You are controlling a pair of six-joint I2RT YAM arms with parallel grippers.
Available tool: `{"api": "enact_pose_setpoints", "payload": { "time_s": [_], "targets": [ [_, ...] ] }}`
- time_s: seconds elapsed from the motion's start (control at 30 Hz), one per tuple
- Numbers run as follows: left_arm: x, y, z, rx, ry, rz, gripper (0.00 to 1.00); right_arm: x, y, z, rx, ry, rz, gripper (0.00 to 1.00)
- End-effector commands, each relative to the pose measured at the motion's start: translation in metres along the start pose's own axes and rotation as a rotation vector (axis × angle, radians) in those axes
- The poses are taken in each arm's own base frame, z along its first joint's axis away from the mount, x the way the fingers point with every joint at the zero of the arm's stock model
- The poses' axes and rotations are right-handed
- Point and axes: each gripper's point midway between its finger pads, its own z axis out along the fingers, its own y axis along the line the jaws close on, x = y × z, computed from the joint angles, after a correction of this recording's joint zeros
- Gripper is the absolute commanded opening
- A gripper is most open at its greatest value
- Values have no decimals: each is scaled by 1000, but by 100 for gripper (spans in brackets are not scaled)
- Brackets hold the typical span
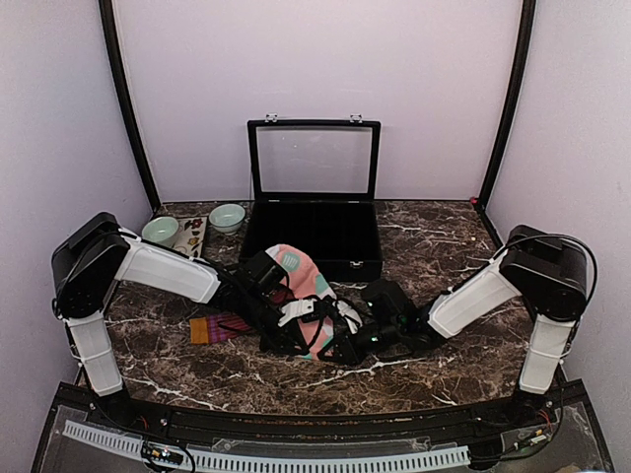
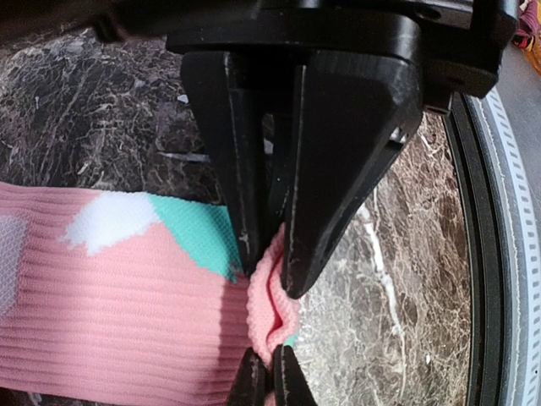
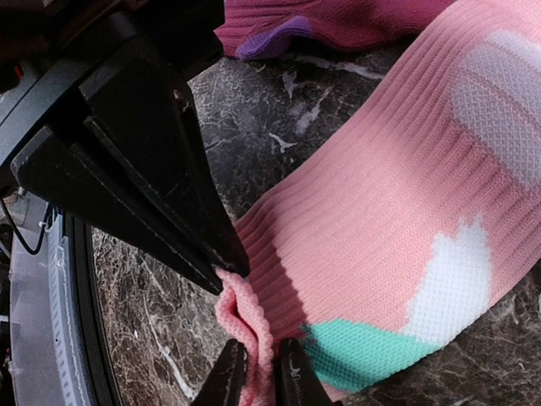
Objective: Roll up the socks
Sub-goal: Adjust the sock at the center of the board.
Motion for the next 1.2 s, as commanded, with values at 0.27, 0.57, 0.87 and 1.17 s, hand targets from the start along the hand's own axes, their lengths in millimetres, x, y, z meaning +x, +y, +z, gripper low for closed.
{"api": "enact_pose_setpoints", "payload": {
  "time_s": [0.27, 0.57, 0.87, 1.17],
  "targets": [
    [8, 0, 2, 0, 24, 10, 0, -57, -14, -32, 28, -163, 34, 23],
    [13, 1, 3, -9, 39, 7, 0, -81, -22, -4, -8, -123, 29, 12],
    [17, 1, 2, -16, 52, 3, 0, -66, -53, 21, 74, -45, 66, 3],
    [16, -5, 0, -2, 64, 26, 0, -87, -87, 17, 243, -102, 38, 0]
  ]
}}
